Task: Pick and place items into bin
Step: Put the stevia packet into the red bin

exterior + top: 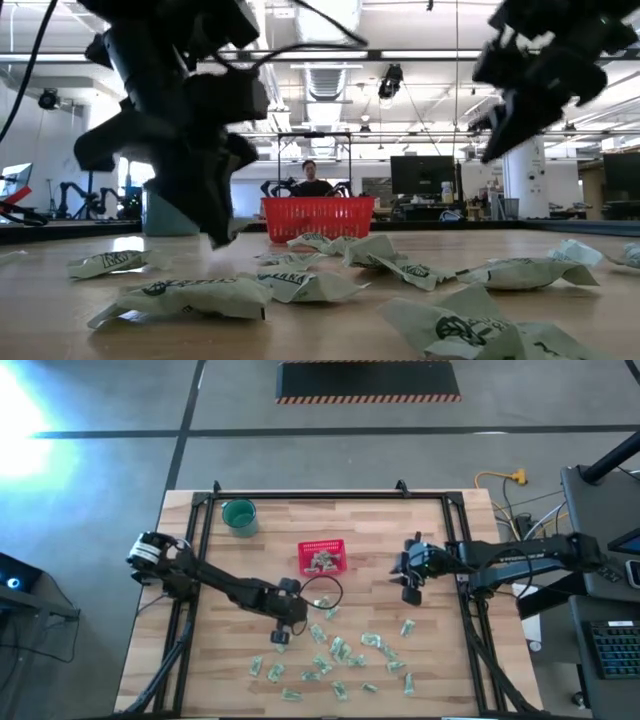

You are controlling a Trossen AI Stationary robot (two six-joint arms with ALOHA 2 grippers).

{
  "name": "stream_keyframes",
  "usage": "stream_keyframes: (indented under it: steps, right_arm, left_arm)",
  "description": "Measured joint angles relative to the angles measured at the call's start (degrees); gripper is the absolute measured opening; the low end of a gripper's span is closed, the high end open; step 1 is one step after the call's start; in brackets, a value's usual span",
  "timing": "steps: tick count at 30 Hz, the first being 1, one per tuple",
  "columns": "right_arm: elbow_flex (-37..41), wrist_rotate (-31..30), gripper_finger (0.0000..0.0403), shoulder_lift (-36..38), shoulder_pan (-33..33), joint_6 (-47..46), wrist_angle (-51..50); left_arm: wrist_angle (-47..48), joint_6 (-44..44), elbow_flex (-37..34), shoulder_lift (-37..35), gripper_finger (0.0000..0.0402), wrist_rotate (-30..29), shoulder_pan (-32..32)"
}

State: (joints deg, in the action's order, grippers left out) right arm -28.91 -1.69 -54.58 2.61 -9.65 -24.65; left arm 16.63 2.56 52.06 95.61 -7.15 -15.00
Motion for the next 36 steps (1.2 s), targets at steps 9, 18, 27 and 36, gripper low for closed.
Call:
stream_keyframes:
  steps: [9,18,27,36]
  right_arm:
    - [9.4,1.3,0.0098,0.5,-0.1,-16.5,6.9]
    - [12.1,2.7,0.01,-4.4,-2.9,-23.0,24.0]
    - [8.2,1.2,0.0094,-15.7,-8.6,-24.9,30.2]
    - [-1.1,1.7,0.0095,-26.8,-12.2,-23.0,27.5]
  left_arm:
    - [0.9,-9.9,0.5,-2.7,0.0004,-24.7,-0.4]
    - [-8.4,-23.2,-0.8,-2.8,0.0004,-38.4,1.4]
    - [-13.7,-31.6,-1.5,-2.8,0.0004,-35.1,9.3]
    - [-13.6,-30.3,-1.8,-2.8,0.0004,-24.3,18.3]
